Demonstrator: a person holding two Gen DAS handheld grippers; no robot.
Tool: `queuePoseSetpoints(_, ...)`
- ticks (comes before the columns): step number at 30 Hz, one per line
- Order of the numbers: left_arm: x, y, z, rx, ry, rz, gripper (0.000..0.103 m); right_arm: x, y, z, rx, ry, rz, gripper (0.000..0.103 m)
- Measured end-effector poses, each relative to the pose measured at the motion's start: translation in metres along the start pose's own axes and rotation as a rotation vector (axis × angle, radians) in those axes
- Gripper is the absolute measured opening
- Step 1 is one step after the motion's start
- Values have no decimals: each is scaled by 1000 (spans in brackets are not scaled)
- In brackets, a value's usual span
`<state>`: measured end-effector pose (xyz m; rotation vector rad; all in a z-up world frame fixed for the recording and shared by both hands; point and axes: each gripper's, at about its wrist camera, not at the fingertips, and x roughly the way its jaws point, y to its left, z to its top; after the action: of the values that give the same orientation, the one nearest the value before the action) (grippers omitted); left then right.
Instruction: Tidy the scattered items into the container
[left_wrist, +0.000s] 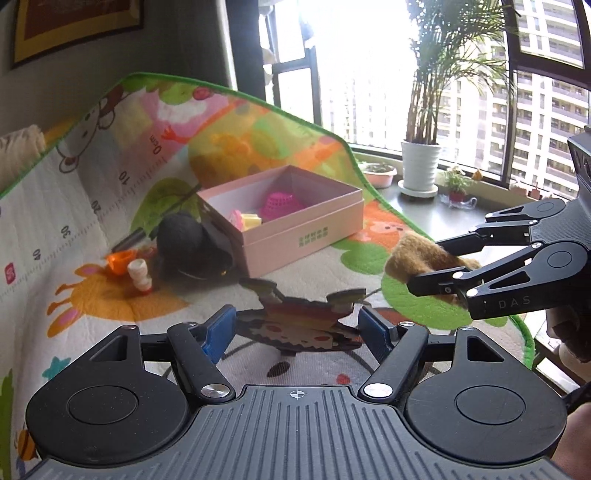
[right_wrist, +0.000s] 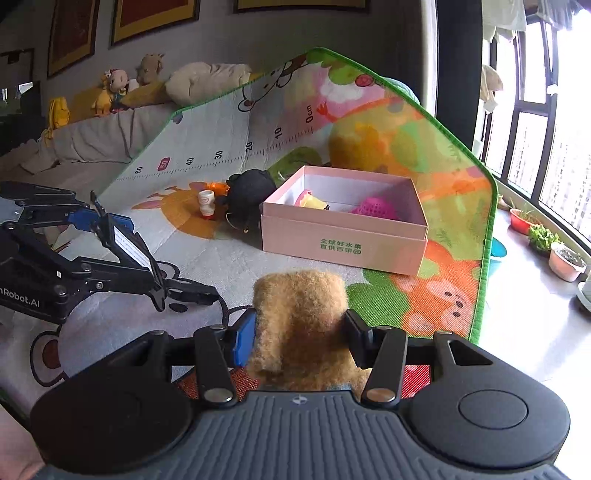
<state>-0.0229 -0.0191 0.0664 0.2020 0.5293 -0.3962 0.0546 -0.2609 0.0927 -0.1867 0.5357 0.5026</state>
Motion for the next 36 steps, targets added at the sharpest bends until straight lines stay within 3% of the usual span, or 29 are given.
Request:
queuePoseSetpoints(7, 16, 8, -24, -37, 78, 14, 77, 8, 2, -8, 17, 45, 15, 50)
queuePoseSetpoints(14, 34, 13, -37, -81, 132, 24, 72, 16, 2, -17, 39, 68, 19, 50)
queuePoseSetpoints(15, 35, 14, -39, -84, 138, 20, 65, 17, 2, -18, 40, 70, 19, 50)
queuePoseSetpoints(16, 35, 14, -40, -86, 144, 16, 65, 17, 2, -19, 39, 73, 18, 50)
queuePoseSetpoints(22, 28, 10, -41, -54, 126, 22, 62, 18, 3, -21, 45, 74, 18, 50)
queuePoseSetpoints(23, 28, 9, -41, -48, 129, 14, 66, 18, 3, -21, 46, 76, 20, 50)
queuePoseSetpoints(24, 28, 9, -42, -46, 133, 2, 79, 19, 3, -22, 47, 79, 21, 50)
queuePoseSetpoints(26, 26, 8, -43, -34, 134, -21, 94, 21, 3, -25, 49, 89, 24, 50)
queuePoseSetpoints(30, 23, 0, -46, 25, 155, -62, 94, 25, 6, -32, 59, 107, 29, 51)
queuePoseSetpoints(32, 26, -3, -50, 51, 179, -41, 94, 27, 6, -34, 62, 108, 30, 51)
queuePoseSetpoints(36, 29, 5, -52, 18, 199, -46, 90, 28, 6, -36, 71, 110, 37, 51)
